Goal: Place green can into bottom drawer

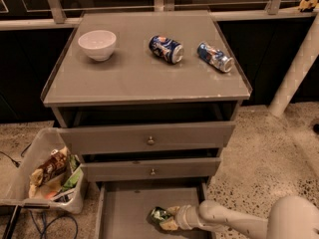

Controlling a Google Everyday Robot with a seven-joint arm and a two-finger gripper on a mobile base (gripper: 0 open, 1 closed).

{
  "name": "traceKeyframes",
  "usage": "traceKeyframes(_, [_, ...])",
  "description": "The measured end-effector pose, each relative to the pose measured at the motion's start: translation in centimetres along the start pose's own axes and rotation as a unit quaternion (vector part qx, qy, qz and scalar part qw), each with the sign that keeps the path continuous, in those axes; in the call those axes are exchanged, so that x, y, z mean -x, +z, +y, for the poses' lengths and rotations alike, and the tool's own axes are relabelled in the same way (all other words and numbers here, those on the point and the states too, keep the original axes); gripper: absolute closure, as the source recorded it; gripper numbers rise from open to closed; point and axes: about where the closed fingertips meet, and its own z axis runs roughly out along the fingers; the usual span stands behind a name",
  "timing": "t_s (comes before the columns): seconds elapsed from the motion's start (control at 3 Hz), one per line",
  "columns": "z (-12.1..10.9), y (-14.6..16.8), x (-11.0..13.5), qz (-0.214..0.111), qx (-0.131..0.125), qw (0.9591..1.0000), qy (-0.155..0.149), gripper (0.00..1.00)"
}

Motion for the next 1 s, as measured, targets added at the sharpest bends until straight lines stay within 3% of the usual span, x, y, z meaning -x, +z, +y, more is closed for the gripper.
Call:
traceKeyframes(0.33, [0.46,1.50,-0.63,0.003,0.008,1.0000,0.002,1.00])
traceKeyframes(0.67, [0.47,1.55,-0.65,0.003,0.008,1.0000,0.002,0.82])
traceKeyframes(1.0, [0.48,1.55,-0.65,0.003,0.008,1.0000,0.002,0.58])
